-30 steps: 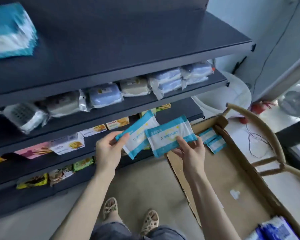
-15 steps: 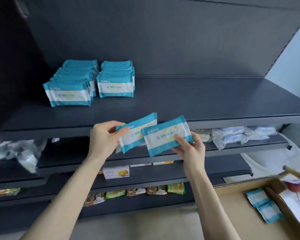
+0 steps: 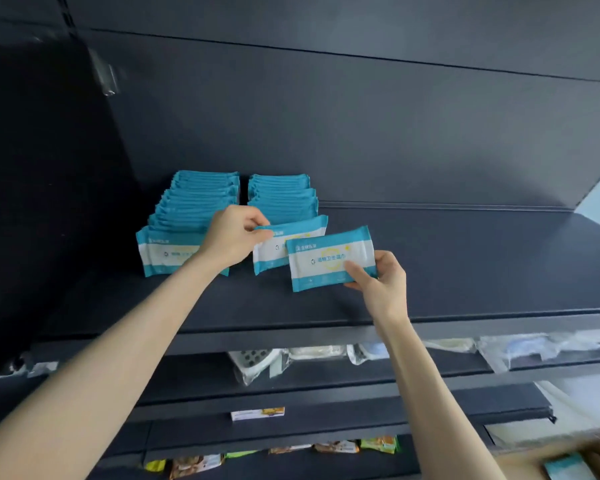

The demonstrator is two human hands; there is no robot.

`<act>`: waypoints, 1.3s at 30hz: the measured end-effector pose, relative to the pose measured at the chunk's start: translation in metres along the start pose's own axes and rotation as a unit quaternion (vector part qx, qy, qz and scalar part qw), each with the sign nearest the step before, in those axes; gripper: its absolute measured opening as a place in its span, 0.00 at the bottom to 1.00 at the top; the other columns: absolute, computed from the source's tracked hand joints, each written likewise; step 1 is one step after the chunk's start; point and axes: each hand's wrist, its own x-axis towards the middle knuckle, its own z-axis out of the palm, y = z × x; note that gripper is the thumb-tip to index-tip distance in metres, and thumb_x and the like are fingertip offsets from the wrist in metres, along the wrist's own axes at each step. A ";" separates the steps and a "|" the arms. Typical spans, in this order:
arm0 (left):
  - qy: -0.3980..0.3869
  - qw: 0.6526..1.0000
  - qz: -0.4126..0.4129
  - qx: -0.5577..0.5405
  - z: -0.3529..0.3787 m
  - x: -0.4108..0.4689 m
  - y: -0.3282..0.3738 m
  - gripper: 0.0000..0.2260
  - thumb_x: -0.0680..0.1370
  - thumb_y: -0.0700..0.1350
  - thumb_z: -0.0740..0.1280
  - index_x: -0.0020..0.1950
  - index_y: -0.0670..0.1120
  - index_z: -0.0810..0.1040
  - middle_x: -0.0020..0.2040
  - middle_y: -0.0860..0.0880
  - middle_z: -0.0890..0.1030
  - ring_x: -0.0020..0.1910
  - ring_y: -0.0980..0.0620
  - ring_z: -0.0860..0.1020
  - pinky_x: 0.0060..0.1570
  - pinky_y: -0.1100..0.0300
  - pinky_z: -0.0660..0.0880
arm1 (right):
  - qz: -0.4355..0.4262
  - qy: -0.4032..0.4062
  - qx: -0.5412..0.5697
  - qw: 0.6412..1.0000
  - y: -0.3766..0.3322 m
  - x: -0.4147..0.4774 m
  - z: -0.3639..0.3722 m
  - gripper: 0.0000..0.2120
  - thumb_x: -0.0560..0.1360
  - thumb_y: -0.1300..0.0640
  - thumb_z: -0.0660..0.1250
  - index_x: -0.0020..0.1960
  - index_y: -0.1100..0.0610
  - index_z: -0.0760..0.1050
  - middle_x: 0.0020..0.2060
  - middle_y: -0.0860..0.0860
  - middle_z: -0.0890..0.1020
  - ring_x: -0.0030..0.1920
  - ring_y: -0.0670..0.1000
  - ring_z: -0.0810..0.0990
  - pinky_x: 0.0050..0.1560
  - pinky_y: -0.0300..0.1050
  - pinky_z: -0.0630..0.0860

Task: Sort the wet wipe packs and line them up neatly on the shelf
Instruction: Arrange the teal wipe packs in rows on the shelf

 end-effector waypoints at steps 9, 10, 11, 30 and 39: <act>-0.090 0.983 0.012 0.162 -0.005 0.044 -0.004 0.08 0.79 0.42 0.64 0.45 0.40 0.81 0.41 0.45 0.81 0.43 0.48 0.78 0.48 0.54 0.74 | 0.004 -0.078 -0.099 0.992 0.025 0.059 0.022 0.09 0.71 0.65 0.72 0.45 0.56 0.74 0.45 0.54 0.84 0.47 0.54 0.84 0.47 0.54 0.81; -0.102 0.981 0.009 0.166 -0.006 0.044 -0.004 0.12 0.80 0.44 0.63 0.40 0.38 0.78 0.36 0.43 0.78 0.37 0.47 0.76 0.43 0.55 0.72 | -0.005 -0.079 -0.134 0.988 0.027 0.063 0.025 0.09 0.70 0.63 0.74 0.45 0.57 0.74 0.44 0.53 0.84 0.46 0.54 0.84 0.48 0.54 0.81; -0.110 0.981 0.004 0.162 -0.008 0.044 -0.003 0.16 0.80 0.46 0.62 0.35 0.39 0.72 0.31 0.44 0.72 0.31 0.48 0.70 0.38 0.57 0.68 | -0.014 -0.082 -0.167 0.982 0.028 0.065 0.028 0.10 0.69 0.61 0.75 0.44 0.57 0.75 0.43 0.52 0.84 0.45 0.53 0.83 0.47 0.52 0.81; -0.055 0.957 0.125 0.257 -0.007 0.038 -0.021 0.17 0.71 0.52 0.74 0.54 0.44 0.78 0.54 0.49 0.79 0.52 0.51 0.74 0.50 0.58 0.70 | -0.162 -0.055 -0.310 0.935 0.025 0.051 0.068 0.30 0.71 0.56 0.74 0.69 0.54 0.65 0.60 0.50 0.70 0.53 0.51 0.75 0.55 0.52 0.76; -0.084 0.907 0.167 0.377 -0.004 0.042 -0.025 0.30 0.76 0.59 0.65 0.74 0.48 0.64 0.74 0.50 0.64 0.73 0.51 0.61 0.68 0.53 0.57 | -0.194 -0.069 -0.368 0.907 0.027 0.052 0.072 0.37 0.74 0.57 0.71 0.77 0.52 0.55 0.74 0.49 0.60 0.70 0.53 0.66 0.65 0.52 0.70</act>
